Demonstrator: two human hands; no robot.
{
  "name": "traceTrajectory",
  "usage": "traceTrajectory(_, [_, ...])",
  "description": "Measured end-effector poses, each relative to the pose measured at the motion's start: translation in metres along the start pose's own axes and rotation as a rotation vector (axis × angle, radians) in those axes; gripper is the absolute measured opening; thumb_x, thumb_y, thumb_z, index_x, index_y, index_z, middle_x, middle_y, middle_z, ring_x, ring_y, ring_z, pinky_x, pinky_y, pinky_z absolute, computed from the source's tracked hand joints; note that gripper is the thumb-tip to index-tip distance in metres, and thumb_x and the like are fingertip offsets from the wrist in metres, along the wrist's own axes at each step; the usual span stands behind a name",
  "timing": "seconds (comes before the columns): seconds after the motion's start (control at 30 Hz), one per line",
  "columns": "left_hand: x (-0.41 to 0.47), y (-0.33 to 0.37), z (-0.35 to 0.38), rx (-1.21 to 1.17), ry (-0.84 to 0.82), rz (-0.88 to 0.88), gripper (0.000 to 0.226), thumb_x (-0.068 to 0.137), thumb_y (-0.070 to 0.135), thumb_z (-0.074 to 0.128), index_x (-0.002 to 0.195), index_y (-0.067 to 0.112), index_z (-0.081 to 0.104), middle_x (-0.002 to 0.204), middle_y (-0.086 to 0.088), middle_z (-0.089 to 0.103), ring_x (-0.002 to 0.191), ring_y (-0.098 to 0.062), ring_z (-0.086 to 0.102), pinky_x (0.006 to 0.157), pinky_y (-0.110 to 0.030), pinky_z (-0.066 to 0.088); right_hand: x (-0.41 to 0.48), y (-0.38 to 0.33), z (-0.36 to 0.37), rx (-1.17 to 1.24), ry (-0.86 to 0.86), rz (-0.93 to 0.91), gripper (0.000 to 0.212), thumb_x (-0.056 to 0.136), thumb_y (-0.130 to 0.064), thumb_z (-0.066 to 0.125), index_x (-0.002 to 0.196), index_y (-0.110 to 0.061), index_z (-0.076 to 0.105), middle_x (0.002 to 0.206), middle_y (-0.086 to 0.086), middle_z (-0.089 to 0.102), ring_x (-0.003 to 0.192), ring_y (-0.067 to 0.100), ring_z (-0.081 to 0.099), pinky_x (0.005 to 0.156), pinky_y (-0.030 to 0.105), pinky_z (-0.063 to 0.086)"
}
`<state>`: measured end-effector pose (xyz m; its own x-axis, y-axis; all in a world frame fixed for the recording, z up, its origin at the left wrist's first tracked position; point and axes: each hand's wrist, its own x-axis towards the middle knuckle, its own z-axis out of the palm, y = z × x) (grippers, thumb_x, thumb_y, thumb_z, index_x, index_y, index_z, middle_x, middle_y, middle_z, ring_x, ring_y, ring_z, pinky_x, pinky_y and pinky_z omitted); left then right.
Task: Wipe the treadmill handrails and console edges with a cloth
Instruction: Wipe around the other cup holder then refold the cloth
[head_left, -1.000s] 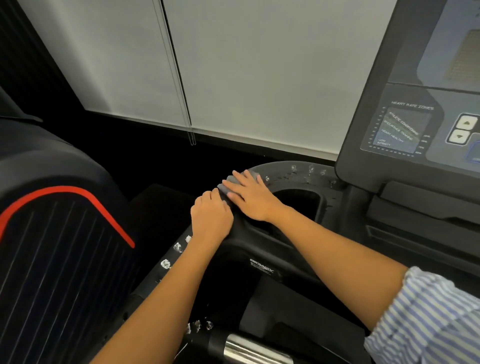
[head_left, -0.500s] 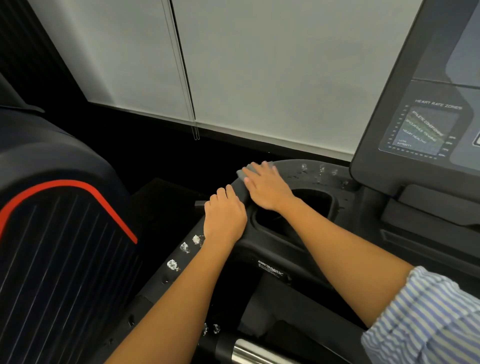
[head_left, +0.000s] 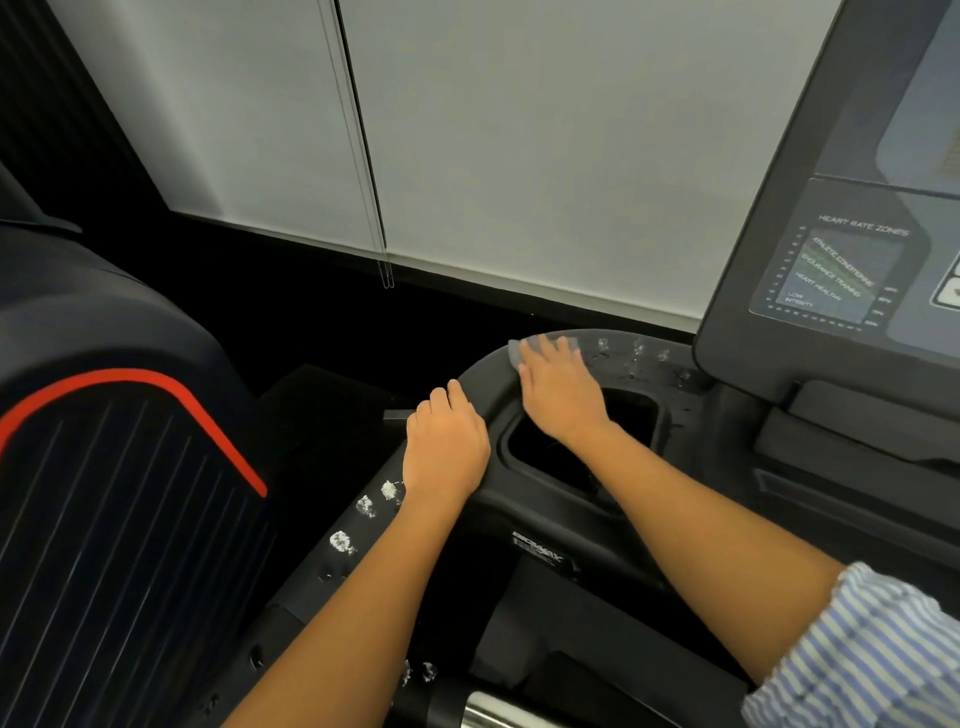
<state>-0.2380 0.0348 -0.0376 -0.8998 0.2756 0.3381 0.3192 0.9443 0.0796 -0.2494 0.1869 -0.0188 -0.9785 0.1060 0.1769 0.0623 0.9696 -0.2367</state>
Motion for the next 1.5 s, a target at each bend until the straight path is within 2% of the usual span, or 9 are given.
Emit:
traceTrajectory(0.17, [-0.001, 0.0, -0.002, -0.042, -0.057, -0.009, 0.042, 0.094, 0.019, 0.042, 0.128, -0.005, 0.046, 0.108, -0.02, 0.06, 0.089, -0.033, 0.061, 0.073, -0.038, 0.048, -0.026, -0.002, 0.005, 0.035, 0.137, -0.149, 0.035, 0.098, -0.019, 0.04, 0.126, -0.006, 0.056, 0.131, 0.012, 0.056, 0.122, 0.028, 0.051, 0.102, 0.039, 0.039])
traceTrajectory(0.4, [-0.002, -0.002, 0.006, -0.037, 0.005, 0.014, 0.039, 0.087, 0.013, 0.057, 0.118, -0.009, 0.055, 0.097, -0.023, 0.064, 0.077, -0.034, 0.063, 0.063, -0.038, 0.051, -0.012, 0.029, -0.016, -0.069, -0.059, 0.335, 0.047, 0.101, -0.026, 0.028, 0.145, -0.008, 0.028, 0.156, 0.018, 0.008, 0.143, 0.035, 0.011, 0.117, 0.044, 0.013])
traceTrajectory(0.53, [-0.001, 0.0, 0.005, -0.006, 0.03, 0.01, 0.039, 0.082, 0.013, 0.062, 0.113, -0.009, 0.058, 0.089, -0.021, 0.065, 0.071, -0.033, 0.063, 0.059, -0.036, 0.051, -0.027, 0.009, -0.003, -0.012, 0.11, 0.157, 0.038, 0.098, -0.027, 0.036, 0.128, -0.011, 0.053, 0.141, 0.014, 0.037, 0.133, 0.029, 0.029, 0.113, 0.044, 0.021])
traceTrajectory(0.63, [-0.002, 0.0, -0.001, -0.011, -0.046, 0.012, 0.041, 0.091, 0.017, 0.048, 0.123, -0.008, 0.05, 0.1, -0.021, 0.062, 0.083, -0.033, 0.062, 0.068, -0.038, 0.049, -0.036, 0.007, 0.006, 0.128, 0.215, 0.0, 0.031, 0.095, -0.026, 0.046, 0.113, -0.01, 0.066, 0.128, 0.013, 0.043, 0.118, 0.025, 0.041, 0.099, 0.042, 0.039])
traceTrajectory(0.77, [-0.002, 0.001, -0.005, -0.037, -0.072, 0.0, 0.044, 0.095, 0.018, 0.039, 0.131, -0.007, 0.042, 0.111, -0.022, 0.058, 0.093, -0.035, 0.059, 0.077, -0.039, 0.047, -0.025, 0.029, 0.001, 0.264, 0.149, 0.207, 0.039, 0.094, -0.037, 0.044, 0.121, -0.013, 0.057, 0.127, 0.003, 0.034, 0.097, 0.01, 0.04, 0.067, 0.027, 0.041])
traceTrajectory(0.9, [-0.002, 0.001, -0.001, -0.009, -0.057, 0.001, 0.041, 0.091, 0.017, 0.048, 0.124, -0.008, 0.05, 0.102, -0.021, 0.062, 0.084, -0.033, 0.062, 0.07, -0.038, 0.05, -0.017, 0.035, -0.016, 0.114, 0.072, 0.242, 0.036, 0.099, -0.026, 0.037, 0.124, -0.014, 0.06, 0.126, 0.011, 0.046, 0.117, 0.027, 0.045, 0.089, 0.035, 0.043])
traceTrajectory(1.07, [-0.001, -0.001, 0.004, 0.004, 0.019, 0.001, 0.036, 0.085, 0.015, 0.053, 0.112, -0.008, 0.058, 0.087, -0.02, 0.064, 0.07, -0.032, 0.063, 0.058, -0.035, 0.05, -0.023, -0.008, -0.02, 0.247, 0.083, 0.077, 0.022, 0.089, -0.02, 0.054, 0.105, -0.011, 0.067, 0.106, 0.011, 0.063, 0.101, 0.028, 0.057, 0.085, 0.034, 0.045])
traceTrajectory(1.27, [-0.001, 0.0, 0.0, -0.066, -0.043, -0.007, 0.039, 0.088, 0.014, 0.054, 0.12, -0.009, 0.053, 0.098, -0.023, 0.063, 0.081, -0.035, 0.063, 0.067, -0.04, 0.05, -0.012, 0.003, -0.01, 0.312, 0.124, 0.133, 0.018, 0.089, -0.017, 0.057, 0.084, -0.006, 0.072, 0.105, 0.012, 0.049, 0.098, 0.024, 0.052, 0.082, 0.035, 0.048])
traceTrajectory(1.5, [0.001, 0.0, -0.001, -0.031, -0.053, -0.004, 0.039, 0.088, 0.017, 0.048, 0.118, -0.007, 0.055, 0.094, -0.019, 0.063, 0.077, -0.031, 0.063, 0.064, -0.038, 0.05, 0.015, 0.022, -0.016, 0.436, 0.365, 0.26, 0.023, 0.094, -0.017, 0.053, 0.108, -0.003, 0.064, 0.11, 0.007, 0.044, 0.101, 0.019, 0.048, 0.09, 0.023, 0.04])
